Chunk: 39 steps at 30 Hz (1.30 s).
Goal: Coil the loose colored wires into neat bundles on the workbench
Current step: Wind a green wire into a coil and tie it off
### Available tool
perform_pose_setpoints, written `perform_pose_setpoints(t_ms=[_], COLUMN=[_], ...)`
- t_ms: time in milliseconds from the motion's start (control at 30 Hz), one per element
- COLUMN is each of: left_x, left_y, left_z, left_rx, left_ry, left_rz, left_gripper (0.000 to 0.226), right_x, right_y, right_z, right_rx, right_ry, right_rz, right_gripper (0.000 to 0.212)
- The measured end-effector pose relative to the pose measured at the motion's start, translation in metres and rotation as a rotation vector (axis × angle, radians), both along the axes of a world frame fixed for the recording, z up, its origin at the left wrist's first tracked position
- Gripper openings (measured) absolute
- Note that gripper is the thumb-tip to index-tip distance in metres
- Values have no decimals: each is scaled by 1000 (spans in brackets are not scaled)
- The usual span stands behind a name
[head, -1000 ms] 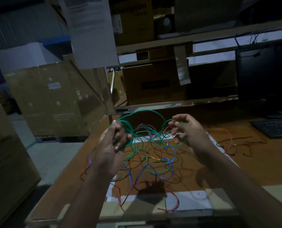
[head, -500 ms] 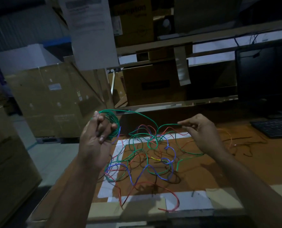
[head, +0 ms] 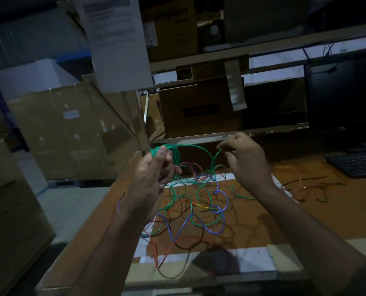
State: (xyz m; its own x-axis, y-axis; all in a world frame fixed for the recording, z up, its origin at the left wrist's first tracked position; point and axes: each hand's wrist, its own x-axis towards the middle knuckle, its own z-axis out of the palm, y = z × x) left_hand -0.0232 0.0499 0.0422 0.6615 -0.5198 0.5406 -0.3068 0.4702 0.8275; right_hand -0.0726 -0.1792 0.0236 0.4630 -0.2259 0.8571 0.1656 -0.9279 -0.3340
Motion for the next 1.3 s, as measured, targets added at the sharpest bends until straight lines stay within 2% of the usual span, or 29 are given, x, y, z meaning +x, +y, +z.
perform_pose_setpoints(t_ms=[100,200,300,467,567,633,733,833,967,1067,1133,1167,1300], left_x=[-6,-9,-9,-4,-2,1,6,13,21,35,46,53,76], left_y=[-7,-15,-19,-25,-29,-29,-28,-27,-27,-26,-22,-18,-1], left_z=[-1,1,7,15,11,7,6,6,2,1,4,6,19], left_rx=[71,82,73,95,105,96,70,25,-29,-88,-141,-172,-302], left_ry=[-18,-18,-7,-64,-86,-73,-54,-26,30,121,169,197,283], left_rz=[50,95,117,181,204,212,240,254,287,355,384,403,490], left_gripper=[35,33,31,31,31,31,32,32,32,32,33,32,32], right_x=[5,3,-4,-3,3,5,5,3,-2,-6,-10,-13,-21], right_y=[11,23,31,42,49,52,49,42,39,34,26,20,-1], right_z=[6,7,2,-4,-11,-14,-19,-23,-27,-29,-35,-40,-57], right_rx=[213,466,506,519,324,233,80,-67,-145,-251,-322,-288,256], right_ry=[15,215,367,375,357,335,357,341,398,350,216,154,63], right_rz=[232,634,818,770,503,424,445,368,161,-31,-42,-15,133], right_gripper=[38,63,70,58,54,64,91,99,112,100,82,71,30])
